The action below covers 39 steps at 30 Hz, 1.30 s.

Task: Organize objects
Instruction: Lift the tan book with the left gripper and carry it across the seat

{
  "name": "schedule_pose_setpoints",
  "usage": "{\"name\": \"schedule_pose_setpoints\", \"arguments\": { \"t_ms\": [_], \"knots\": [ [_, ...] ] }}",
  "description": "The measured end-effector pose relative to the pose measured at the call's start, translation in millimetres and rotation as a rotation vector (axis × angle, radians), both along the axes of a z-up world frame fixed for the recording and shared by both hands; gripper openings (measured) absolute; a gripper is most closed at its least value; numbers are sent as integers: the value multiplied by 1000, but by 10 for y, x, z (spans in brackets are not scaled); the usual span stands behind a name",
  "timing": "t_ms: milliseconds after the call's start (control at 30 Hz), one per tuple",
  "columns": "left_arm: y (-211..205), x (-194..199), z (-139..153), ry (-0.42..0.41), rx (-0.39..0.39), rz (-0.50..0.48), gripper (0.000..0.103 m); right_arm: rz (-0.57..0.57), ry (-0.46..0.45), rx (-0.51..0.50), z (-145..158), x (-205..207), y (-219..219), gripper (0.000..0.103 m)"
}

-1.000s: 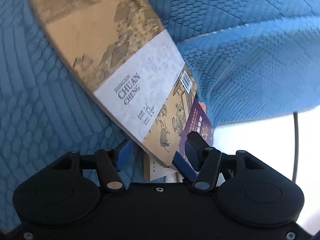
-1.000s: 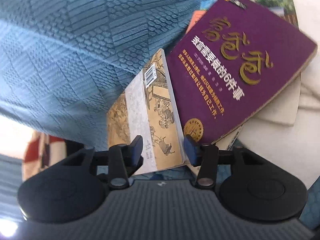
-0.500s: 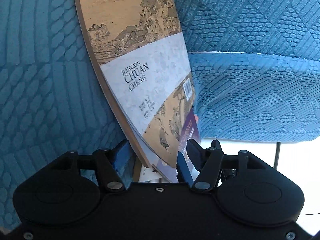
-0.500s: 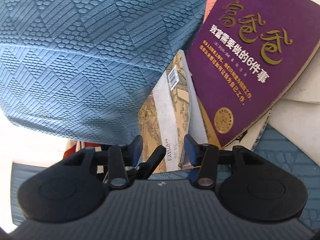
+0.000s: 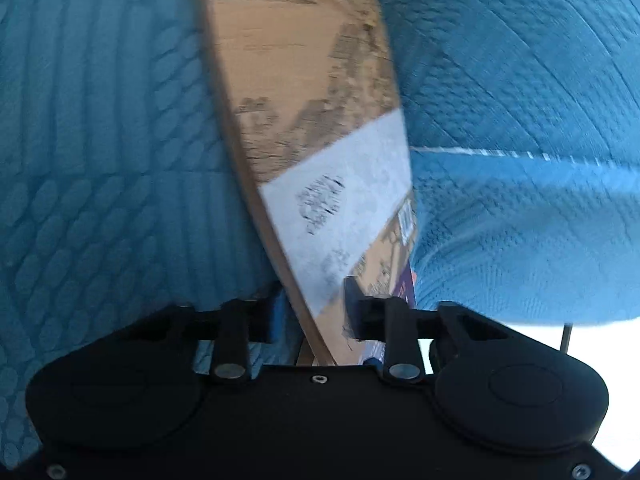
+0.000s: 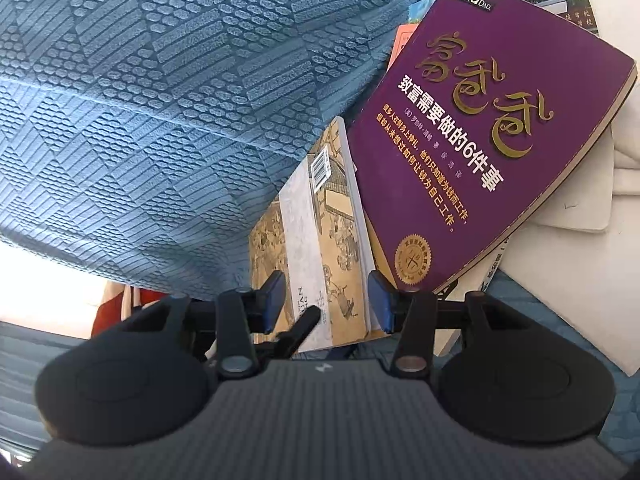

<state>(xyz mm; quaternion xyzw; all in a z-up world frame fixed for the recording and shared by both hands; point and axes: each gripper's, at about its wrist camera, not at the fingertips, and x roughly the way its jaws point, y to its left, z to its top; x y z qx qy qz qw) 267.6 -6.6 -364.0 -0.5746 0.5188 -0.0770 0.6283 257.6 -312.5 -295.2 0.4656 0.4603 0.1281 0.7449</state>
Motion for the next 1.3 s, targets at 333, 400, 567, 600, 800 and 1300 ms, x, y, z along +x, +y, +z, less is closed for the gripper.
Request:
{"name": "schedule_pose_setpoints", "arguments": {
  "t_ms": [333,400,567,600,800,1300],
  "knots": [
    [10,-86,214,-75,62,-4,17,0,-10,-8,10,-29,15,50],
    [50,-86,270,-92,39,5,14,3,-9,-6,8,-19,20,50],
    [156,-61,442,-177,-29,32,8,23,-8,10,-16,36,72,50],
    [172,-49,477,-198,-43,35,8,24,-3,21,-32,53,82,50],
    [204,-9,551,-218,-56,26,7,-24,9,81,-86,214,83,52],
    [232,-6,553,-190,-26,17,27,29,-9,81,-30,390,305,18]
  ]
}}
